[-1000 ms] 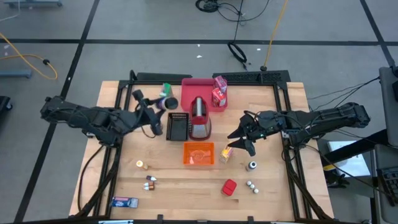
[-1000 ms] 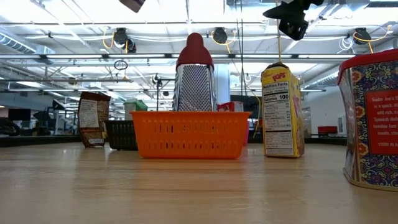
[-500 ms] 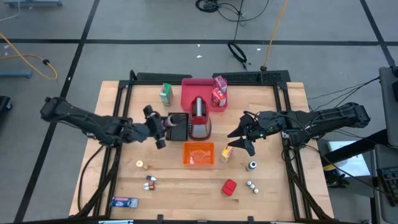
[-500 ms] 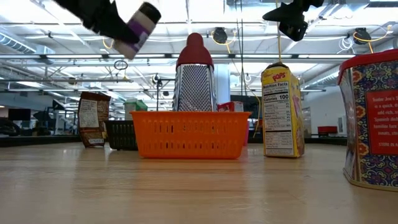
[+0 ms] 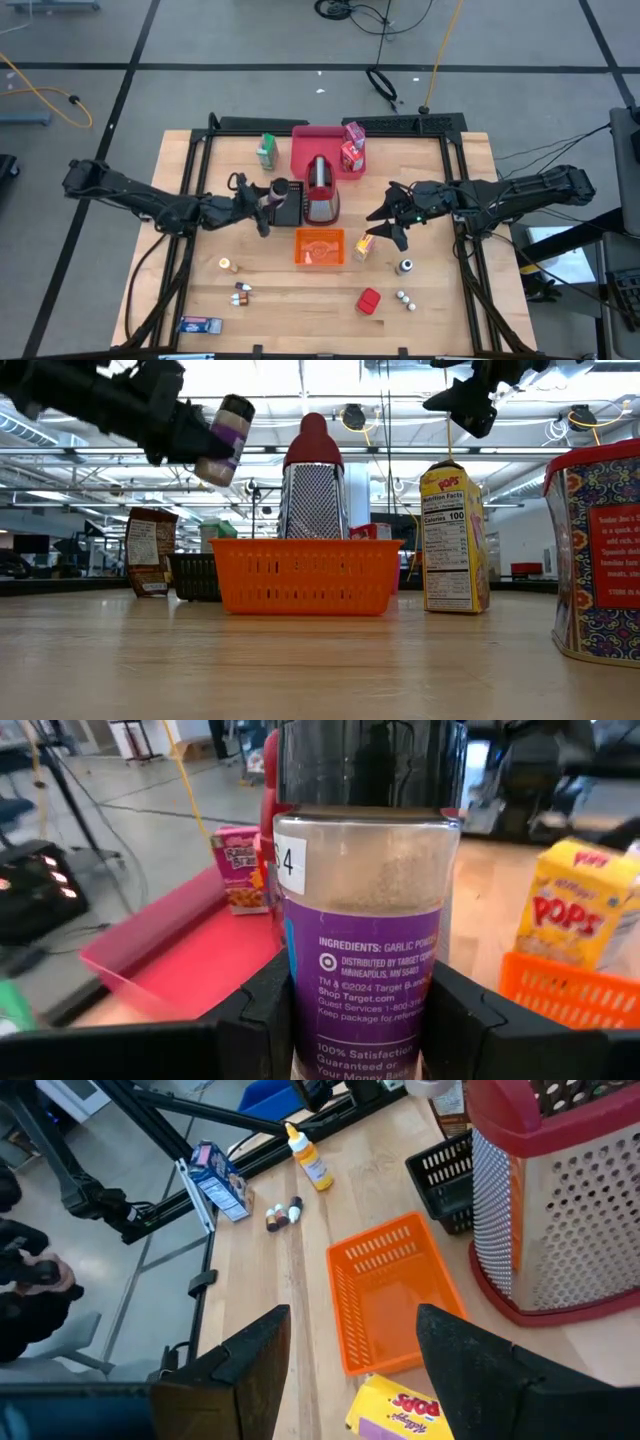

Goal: Pick & Place Kitchen Items
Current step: Put the violet seasoning bottle into the black bin, then put the orange seasoning bag into the black bin

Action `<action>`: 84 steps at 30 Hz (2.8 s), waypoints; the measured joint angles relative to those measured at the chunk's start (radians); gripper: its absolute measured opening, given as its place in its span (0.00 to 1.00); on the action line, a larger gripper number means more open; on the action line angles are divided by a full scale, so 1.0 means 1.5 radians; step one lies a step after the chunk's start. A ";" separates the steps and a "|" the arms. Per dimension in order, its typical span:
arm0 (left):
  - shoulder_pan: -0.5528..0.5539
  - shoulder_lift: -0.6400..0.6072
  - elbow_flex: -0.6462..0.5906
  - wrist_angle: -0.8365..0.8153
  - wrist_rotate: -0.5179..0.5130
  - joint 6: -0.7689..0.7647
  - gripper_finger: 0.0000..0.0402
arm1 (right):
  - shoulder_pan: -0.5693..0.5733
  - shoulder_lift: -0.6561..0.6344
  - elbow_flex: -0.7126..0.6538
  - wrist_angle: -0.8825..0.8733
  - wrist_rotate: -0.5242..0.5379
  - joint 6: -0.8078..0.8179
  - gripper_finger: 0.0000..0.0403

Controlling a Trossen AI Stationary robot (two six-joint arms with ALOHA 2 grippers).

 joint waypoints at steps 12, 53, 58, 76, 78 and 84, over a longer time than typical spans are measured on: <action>0.024 0.006 -0.110 0.109 0.020 -0.106 0.37 | 0.000 0.000 0.000 0.030 0.000 -0.020 0.52; 0.058 0.299 -0.116 0.400 0.060 -0.107 0.54 | 0.000 0.000 0.000 0.040 0.000 -0.046 0.52; 0.058 0.298 -0.115 0.400 0.060 -0.105 0.64 | 0.000 0.000 0.000 0.040 0.000 -0.049 0.52; 0.046 0.295 -0.115 0.480 0.083 -0.076 0.71 | 0.000 0.000 0.000 0.040 0.000 -0.049 0.52; 0.040 0.295 -0.115 0.506 0.081 -0.063 0.71 | 0.000 0.000 0.000 0.040 0.000 -0.049 0.52; 0.029 0.263 -0.115 0.518 0.063 -0.032 0.71 | 0.000 0.000 0.000 0.040 0.000 -0.046 0.52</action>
